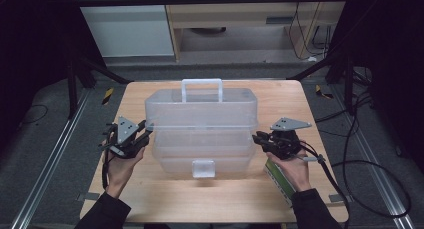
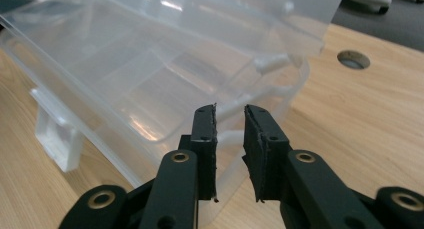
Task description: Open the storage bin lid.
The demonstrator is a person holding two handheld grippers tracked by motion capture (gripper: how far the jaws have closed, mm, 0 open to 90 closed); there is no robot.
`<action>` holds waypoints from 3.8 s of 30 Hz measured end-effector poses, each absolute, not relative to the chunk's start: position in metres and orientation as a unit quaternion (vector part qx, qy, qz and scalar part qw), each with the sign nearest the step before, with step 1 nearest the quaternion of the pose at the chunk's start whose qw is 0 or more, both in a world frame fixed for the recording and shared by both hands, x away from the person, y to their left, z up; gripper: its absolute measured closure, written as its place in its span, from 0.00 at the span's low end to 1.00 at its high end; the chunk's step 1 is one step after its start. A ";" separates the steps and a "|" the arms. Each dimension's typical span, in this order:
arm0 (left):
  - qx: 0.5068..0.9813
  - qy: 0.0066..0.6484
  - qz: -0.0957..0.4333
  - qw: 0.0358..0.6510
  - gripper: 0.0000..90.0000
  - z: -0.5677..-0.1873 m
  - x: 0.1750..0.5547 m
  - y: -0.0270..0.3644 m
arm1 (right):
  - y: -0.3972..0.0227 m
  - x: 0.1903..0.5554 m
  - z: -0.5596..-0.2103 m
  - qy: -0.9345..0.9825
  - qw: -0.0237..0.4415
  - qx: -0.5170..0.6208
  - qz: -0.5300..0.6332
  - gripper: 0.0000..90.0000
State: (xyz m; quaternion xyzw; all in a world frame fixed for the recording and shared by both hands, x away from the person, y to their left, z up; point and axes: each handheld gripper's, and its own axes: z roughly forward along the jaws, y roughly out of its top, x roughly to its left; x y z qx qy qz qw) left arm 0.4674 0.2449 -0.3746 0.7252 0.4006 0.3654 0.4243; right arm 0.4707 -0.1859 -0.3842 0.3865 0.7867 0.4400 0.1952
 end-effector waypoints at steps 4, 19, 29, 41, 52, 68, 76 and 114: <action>0.725 0.402 0.366 0.423 0.79 -0.375 0.467 0.245 | -0.185 0.475 -0.393 0.794 0.190 0.401 0.415 0.79; 0.727 0.401 0.365 0.422 0.79 -0.374 0.468 0.246 | -0.178 0.480 -0.405 0.813 0.179 0.403 0.380 0.80; 0.727 0.403 0.363 0.421 0.80 -0.374 0.469 0.246 | -0.176 0.481 -0.407 0.811 0.165 0.411 0.382 0.86; 0.727 0.405 0.361 0.421 0.80 -0.369 0.474 0.246 | -0.175 0.481 -0.407 0.809 0.159 0.416 0.383 0.87; 0.721 0.413 0.364 0.420 0.82 -0.359 0.483 0.245 | -0.175 0.481 -0.407 0.809 0.161 0.416 0.382 0.87; 0.715 0.422 0.368 0.418 0.83 -0.350 0.496 0.244 | -0.175 0.481 -0.407 0.808 0.161 0.419 0.382 0.87; 0.711 0.426 0.371 0.418 0.83 -0.344 0.503 0.242 | -0.175 0.481 -0.407 0.808 0.160 0.419 0.381 0.87; 0.690 0.434 0.383 0.434 0.87 -0.319 0.548 0.233 | -0.175 0.481 -0.408 0.810 0.162 0.415 0.383 0.87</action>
